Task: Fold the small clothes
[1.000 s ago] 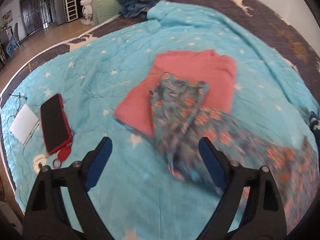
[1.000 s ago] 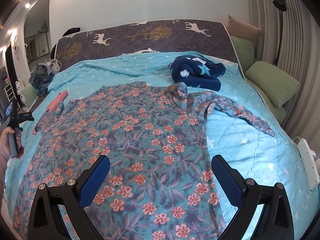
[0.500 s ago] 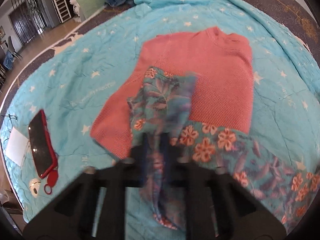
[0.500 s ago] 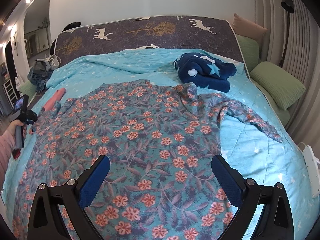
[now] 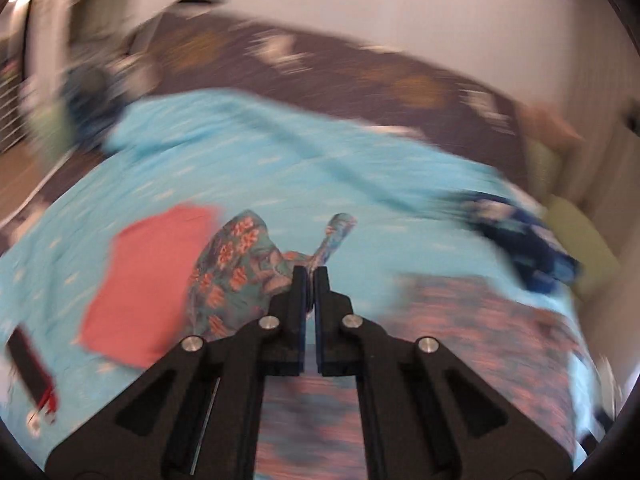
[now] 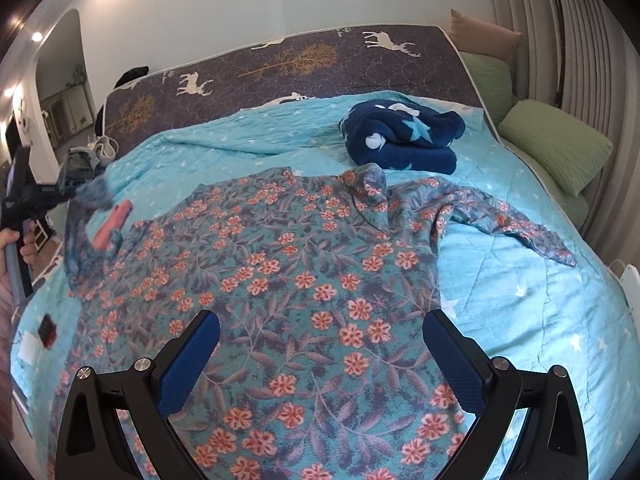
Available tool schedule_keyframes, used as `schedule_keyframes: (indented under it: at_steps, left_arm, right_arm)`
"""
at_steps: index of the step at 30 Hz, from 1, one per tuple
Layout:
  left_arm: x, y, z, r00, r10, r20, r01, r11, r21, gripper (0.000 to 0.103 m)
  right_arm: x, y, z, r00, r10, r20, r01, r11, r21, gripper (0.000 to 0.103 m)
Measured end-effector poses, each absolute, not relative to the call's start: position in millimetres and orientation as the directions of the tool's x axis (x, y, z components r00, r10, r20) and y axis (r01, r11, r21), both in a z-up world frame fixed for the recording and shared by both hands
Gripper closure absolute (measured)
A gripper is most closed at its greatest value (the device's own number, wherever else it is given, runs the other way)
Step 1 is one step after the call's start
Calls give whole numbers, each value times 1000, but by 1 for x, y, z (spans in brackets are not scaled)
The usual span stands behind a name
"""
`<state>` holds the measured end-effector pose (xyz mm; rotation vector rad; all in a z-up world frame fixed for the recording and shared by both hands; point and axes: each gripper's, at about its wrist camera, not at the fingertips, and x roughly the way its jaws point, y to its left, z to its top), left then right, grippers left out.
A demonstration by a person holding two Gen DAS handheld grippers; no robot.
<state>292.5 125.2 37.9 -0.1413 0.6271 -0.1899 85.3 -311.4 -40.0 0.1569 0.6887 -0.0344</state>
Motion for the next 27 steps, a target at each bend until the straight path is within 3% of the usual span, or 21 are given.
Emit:
schedule_keyframes:
  at_steps: [4,7,10,13,15,17,22,27]
  left_arm:
    - [258,17,40,673,-480,-562,423,874,-240,99]
    - [247,-43,11,569,-535,-624,504,827,-249,98]
    - [240,-76,-25,475,-524,-707,525,814,-250,90]
    - [219,-73,-35,447,-528,-722,517,811,-273,77]
    - [201,-57,-29,490,-518,-701,501,825,-260,54]
    - [185,-31,-19,585,-461,-667,448,870,-208,42]
    - [173,35,-20,676,-297,-674,266,952,-153,39]
    - [171,75,-44,624,-282,-729,164,959,-231,39]
  right_arm:
    - [93,-322,-31,788,51,-613,59,986,158,0]
    - [97,-334,-29,784,85,-615,60,975,212,0]
    - [99,-349,-34,766,159,-623,50,951,304,0]
    - [102,-358,-41,738,231,-634,35,925,377,0]
    - [107,-365,-48,711,289,-640,26,900,435,0]
    - [116,-368,-52,680,351,-643,9,874,486,0]
    - [156,-358,-62,591,495,-637,-47,810,585,0]
    - [207,-348,-92,476,612,-632,-20,726,688,0]
